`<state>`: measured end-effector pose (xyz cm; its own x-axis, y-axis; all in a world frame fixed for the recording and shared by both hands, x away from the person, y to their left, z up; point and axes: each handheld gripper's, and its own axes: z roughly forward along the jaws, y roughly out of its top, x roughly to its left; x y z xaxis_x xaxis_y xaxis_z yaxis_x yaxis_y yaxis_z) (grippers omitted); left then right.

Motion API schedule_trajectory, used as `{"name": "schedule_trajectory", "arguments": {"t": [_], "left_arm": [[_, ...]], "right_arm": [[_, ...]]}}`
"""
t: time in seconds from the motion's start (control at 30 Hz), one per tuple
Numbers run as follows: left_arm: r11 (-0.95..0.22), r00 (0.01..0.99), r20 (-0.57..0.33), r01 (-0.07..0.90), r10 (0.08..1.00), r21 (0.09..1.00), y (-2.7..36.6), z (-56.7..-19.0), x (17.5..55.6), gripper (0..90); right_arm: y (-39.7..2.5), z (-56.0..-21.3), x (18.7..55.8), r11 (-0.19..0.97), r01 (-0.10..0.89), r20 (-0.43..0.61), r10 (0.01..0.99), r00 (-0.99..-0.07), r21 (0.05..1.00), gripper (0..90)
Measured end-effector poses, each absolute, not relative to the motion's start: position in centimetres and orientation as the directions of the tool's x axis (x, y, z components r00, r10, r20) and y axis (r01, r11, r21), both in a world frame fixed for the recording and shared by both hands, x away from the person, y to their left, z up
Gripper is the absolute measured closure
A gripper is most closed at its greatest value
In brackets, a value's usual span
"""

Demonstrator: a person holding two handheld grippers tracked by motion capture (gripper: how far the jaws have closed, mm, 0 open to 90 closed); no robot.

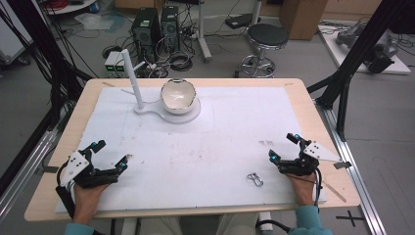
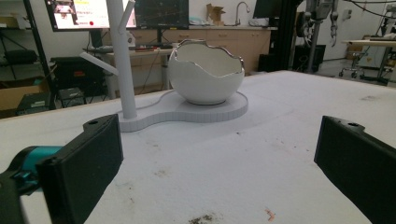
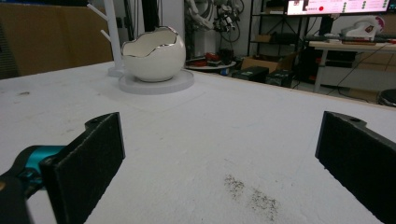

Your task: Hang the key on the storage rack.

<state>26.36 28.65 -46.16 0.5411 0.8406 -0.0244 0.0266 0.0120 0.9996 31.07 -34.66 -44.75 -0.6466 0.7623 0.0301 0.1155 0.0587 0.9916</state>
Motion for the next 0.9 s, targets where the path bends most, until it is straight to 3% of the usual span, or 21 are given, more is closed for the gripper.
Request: {"name": "schedule_trajectory", "arguments": {"t": [0.67, 0.9], "left_arm": [[0.011, 0.534, -0.025, 0.029, 0.845, 0.999, 28.7, -46.1, 26.4, 1.7], [0.016, 0.532, -0.03, 0.031, 0.846, 0.999, 28.6, -46.2, 26.4, 1.7]], "right_arm": [[-35.3, -43.7, 31.2, 0.01, 0.141, 0.087, 0.744, -0.662, 0.99, 0.6], [-35.2, -40.1, 31.2, 0.117, 0.114, 0.009, 0.657, -0.754, 0.986, 0.6]]}}
